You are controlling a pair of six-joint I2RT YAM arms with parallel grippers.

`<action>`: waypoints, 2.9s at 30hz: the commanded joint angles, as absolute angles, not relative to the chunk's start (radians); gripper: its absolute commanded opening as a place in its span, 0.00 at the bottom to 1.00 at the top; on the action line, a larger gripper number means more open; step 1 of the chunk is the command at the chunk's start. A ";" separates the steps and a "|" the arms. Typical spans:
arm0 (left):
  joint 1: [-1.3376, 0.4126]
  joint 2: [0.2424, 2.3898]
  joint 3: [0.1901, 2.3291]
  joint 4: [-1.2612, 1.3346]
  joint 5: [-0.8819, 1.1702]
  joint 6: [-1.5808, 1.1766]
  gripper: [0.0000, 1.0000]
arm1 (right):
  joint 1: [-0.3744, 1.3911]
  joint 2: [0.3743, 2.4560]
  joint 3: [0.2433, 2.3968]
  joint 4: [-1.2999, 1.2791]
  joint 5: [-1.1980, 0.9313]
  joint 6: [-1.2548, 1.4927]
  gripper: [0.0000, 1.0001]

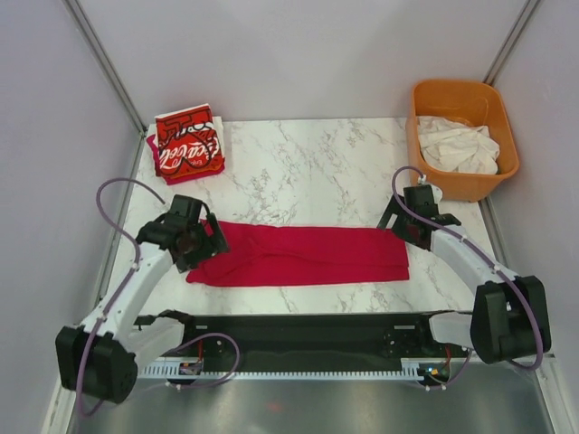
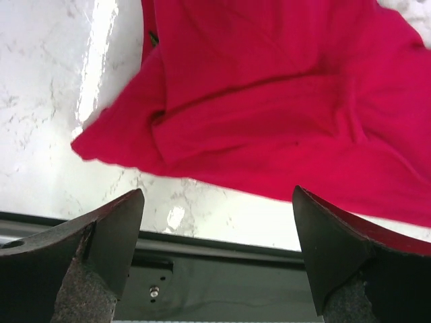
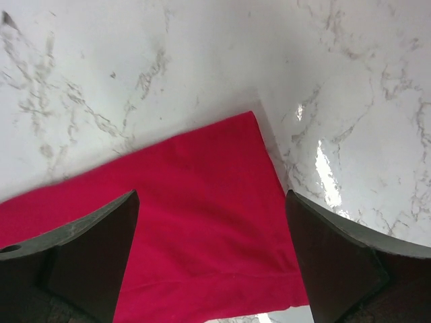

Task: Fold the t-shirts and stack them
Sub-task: Fold the tshirt

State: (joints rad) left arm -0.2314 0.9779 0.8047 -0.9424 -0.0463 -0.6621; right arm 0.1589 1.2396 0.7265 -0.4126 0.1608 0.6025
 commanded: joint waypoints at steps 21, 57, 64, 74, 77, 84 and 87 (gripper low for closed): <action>-0.173 1.693 0.902 -0.609 -0.192 -0.604 0.15 | 0.155 1.440 0.620 -0.258 0.003 0.580 0.57; -0.249 2.735 2.569 -0.237 0.284 -0.485 0.26 | 0.824 1.023 0.563 -0.287 0.117 0.939 0.70; -0.201 2.682 2.585 -0.032 0.440 -0.534 1.00 | 0.845 1.121 0.719 -0.327 0.192 0.796 0.88; -0.196 2.039 1.921 -0.037 0.460 -0.497 1.00 | 0.672 1.247 0.946 -0.414 0.413 0.621 0.97; -0.253 1.808 1.579 -0.049 0.449 -0.505 1.00 | 0.568 1.301 0.962 -0.422 0.368 0.571 0.97; -0.576 1.539 1.004 -0.241 0.319 -0.633 0.97 | 0.488 1.284 0.914 -0.416 0.339 0.525 0.98; -0.717 1.499 0.901 -0.314 0.227 -0.702 0.93 | 0.465 1.252 0.904 -0.417 0.337 0.511 0.98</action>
State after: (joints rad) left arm -0.6220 1.5173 1.0054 -0.1596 0.3405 -0.5968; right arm 0.4839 1.3067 0.9138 -0.4168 0.3370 0.5499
